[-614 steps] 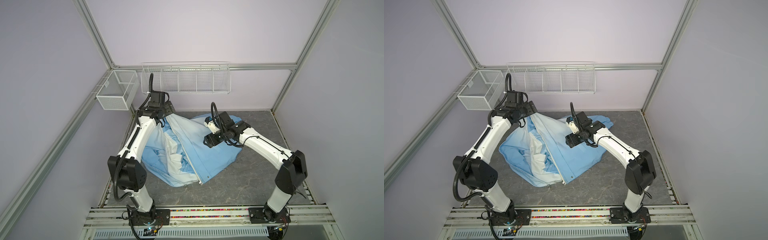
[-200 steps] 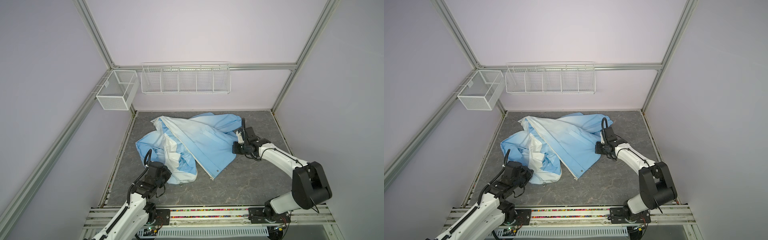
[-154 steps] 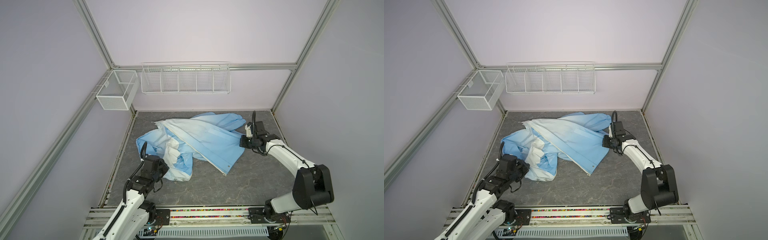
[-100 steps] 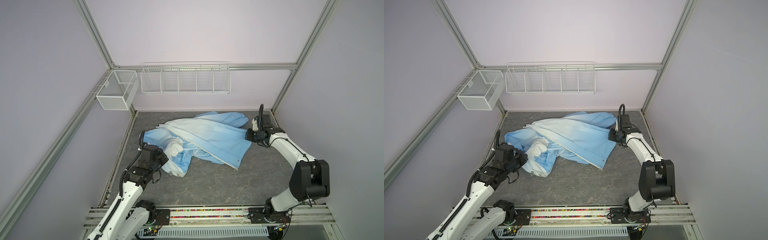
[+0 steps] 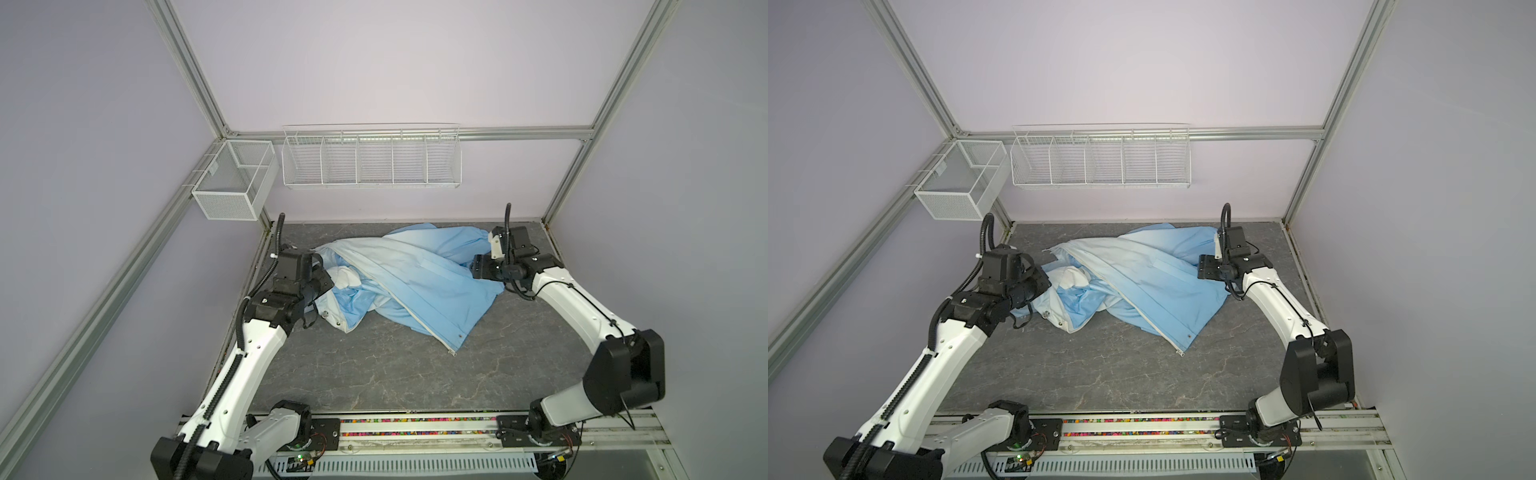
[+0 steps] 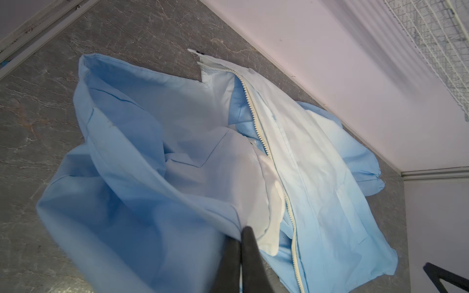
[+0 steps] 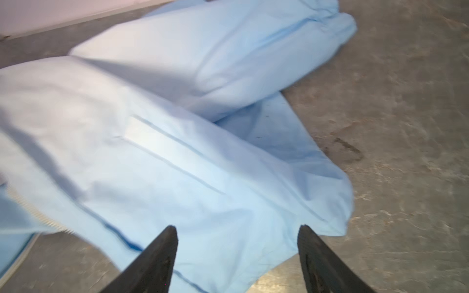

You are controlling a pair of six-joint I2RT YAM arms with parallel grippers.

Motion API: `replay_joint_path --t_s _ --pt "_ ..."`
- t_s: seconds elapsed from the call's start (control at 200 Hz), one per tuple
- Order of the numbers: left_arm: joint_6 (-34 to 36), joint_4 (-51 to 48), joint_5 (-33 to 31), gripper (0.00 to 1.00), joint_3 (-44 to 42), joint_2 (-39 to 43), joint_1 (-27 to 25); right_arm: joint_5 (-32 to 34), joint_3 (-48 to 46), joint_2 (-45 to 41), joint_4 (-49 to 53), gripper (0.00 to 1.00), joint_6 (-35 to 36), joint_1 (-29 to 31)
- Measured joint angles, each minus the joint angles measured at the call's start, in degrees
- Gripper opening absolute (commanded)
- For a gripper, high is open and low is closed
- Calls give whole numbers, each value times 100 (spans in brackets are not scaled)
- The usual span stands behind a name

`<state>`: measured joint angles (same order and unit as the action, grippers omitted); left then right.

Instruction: Zip up the jacket

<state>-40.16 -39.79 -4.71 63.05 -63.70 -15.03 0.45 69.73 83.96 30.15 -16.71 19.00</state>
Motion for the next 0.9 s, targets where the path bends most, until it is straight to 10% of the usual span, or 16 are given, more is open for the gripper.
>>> replay_joint_path --t_s 0.26,0.52,0.9 --pt "146 44 258 0 901 -881 262 22 -376 223 -328 87 214 1764" --pt "122 490 542 0 1043 -1781 809 70 -374 1659 -492 85 175 2175" --pt "26 717 776 63 872 -2210 986 256 -175 2339 -643 80 109 2238"
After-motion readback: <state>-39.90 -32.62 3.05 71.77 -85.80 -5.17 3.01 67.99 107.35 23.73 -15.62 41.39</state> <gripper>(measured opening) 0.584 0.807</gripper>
